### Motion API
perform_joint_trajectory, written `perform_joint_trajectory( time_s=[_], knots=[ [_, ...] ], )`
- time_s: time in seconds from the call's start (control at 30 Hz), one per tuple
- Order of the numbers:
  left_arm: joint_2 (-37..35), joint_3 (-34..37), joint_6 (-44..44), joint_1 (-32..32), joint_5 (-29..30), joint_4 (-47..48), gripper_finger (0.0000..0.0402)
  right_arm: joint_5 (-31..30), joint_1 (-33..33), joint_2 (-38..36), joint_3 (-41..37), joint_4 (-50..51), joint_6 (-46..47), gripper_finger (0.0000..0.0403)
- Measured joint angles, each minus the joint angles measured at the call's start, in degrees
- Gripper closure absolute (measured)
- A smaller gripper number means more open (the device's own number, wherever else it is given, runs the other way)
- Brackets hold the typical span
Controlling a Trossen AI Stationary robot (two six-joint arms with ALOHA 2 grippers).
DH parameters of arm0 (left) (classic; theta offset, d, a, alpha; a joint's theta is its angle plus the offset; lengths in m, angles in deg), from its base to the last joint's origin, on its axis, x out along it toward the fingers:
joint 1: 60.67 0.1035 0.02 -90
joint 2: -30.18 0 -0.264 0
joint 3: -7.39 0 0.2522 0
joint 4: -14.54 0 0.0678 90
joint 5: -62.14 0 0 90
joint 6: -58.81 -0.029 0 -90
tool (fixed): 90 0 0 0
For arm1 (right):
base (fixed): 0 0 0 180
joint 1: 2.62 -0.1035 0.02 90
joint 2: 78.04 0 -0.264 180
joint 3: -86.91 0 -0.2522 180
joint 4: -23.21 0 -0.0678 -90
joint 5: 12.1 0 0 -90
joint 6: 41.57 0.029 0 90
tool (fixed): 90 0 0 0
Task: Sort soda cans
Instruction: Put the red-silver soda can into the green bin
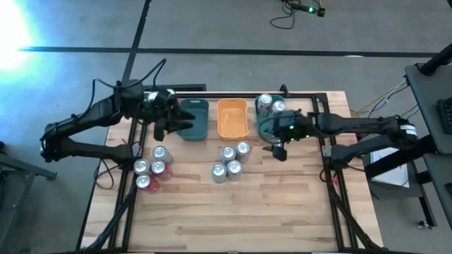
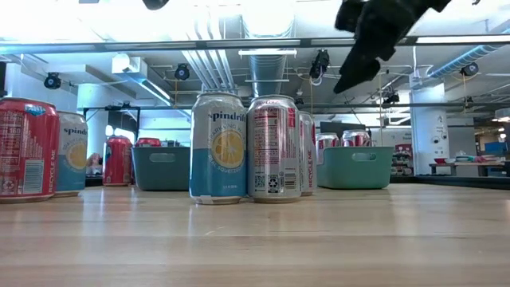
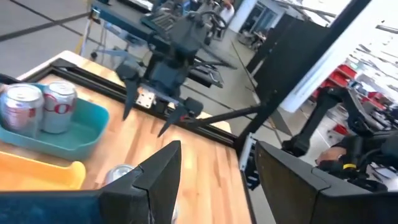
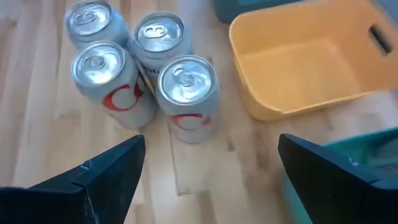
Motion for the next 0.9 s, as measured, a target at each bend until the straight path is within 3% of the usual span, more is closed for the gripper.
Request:
perform_joint_trajectory(
  time_s=[0.2,0.47,0.9],
  knots=[
    [-2.02,0.02,-0.56,-1.69,-0.04,-2.57,0.0212,-0.04,-0.86,9.66,8.03,0.39,2.45,0.0039],
    [-6.61,0.11,-5.82,-1.99,-0.06,-2.87,0.0212,1.01,-0.86,20.52,21.81,9.86,-0.38,0.0039],
    [-7.90,0.20,-7.81,-1.99,1.51,-3.54,0.0212,2.56,-2.94,30.26,24.86,9.83,-3.12,0.0039]
  ],
)
